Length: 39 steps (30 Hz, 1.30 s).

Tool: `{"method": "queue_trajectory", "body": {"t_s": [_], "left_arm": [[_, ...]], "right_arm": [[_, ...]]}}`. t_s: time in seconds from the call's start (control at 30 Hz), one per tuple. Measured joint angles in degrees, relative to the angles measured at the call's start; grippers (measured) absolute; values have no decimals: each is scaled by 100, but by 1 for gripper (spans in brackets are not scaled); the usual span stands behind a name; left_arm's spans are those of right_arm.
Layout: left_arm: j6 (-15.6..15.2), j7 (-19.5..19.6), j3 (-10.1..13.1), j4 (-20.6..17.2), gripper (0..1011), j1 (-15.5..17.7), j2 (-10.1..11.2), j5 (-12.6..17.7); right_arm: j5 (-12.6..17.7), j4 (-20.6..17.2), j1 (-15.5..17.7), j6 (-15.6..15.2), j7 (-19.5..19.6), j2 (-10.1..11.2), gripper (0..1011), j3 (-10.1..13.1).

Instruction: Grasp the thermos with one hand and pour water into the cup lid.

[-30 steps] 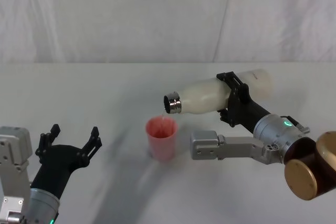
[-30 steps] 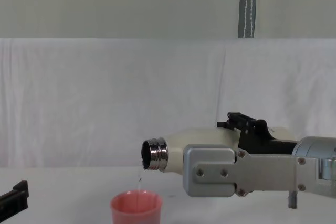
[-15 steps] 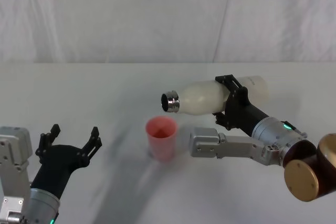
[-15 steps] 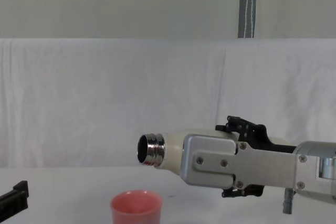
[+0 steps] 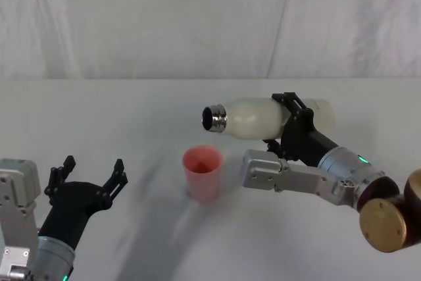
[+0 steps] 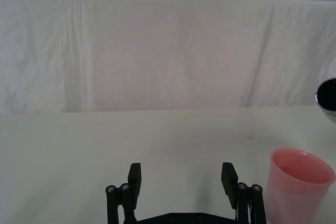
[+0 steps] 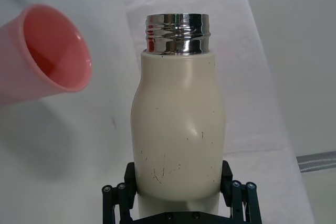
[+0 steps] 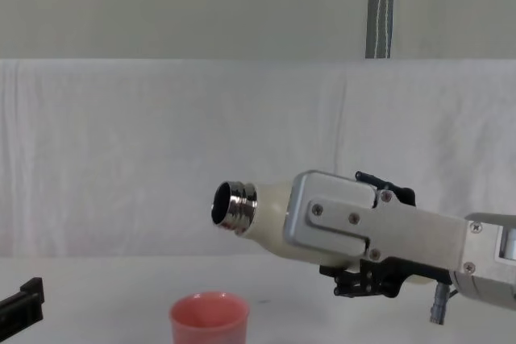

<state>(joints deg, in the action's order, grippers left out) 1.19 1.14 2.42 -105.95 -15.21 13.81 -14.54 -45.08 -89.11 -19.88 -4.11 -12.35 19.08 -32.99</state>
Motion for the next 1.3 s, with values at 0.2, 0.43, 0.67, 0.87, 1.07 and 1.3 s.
{"method": "queue_trajectory", "body": {"t_s": [0.2,0.43,0.67,0.87,1.07,1.3], "left_arm": [[0,0,0,0,1001,0,0,0],[0,0,0,0,1001,0,0,0],[0,0,0,0,1001,0,0,0],[0,0,0,0,1001,0,0,0],[0,0,0,0,1001,0,0,0],[0,0,0,0,1001,0,0,0]], "right_arm": [[173,-74,97,101,118,-7,949,113],[342,-166,195,159,209,-13,950,251],[646,-218,315,246,268,-77,950,452],[1004,-224,433,413,349,-166,950,634],[1753,-167,607,742,395,-356,950,969],[2506,-107,755,1043,397,-542,949,1306]]}}
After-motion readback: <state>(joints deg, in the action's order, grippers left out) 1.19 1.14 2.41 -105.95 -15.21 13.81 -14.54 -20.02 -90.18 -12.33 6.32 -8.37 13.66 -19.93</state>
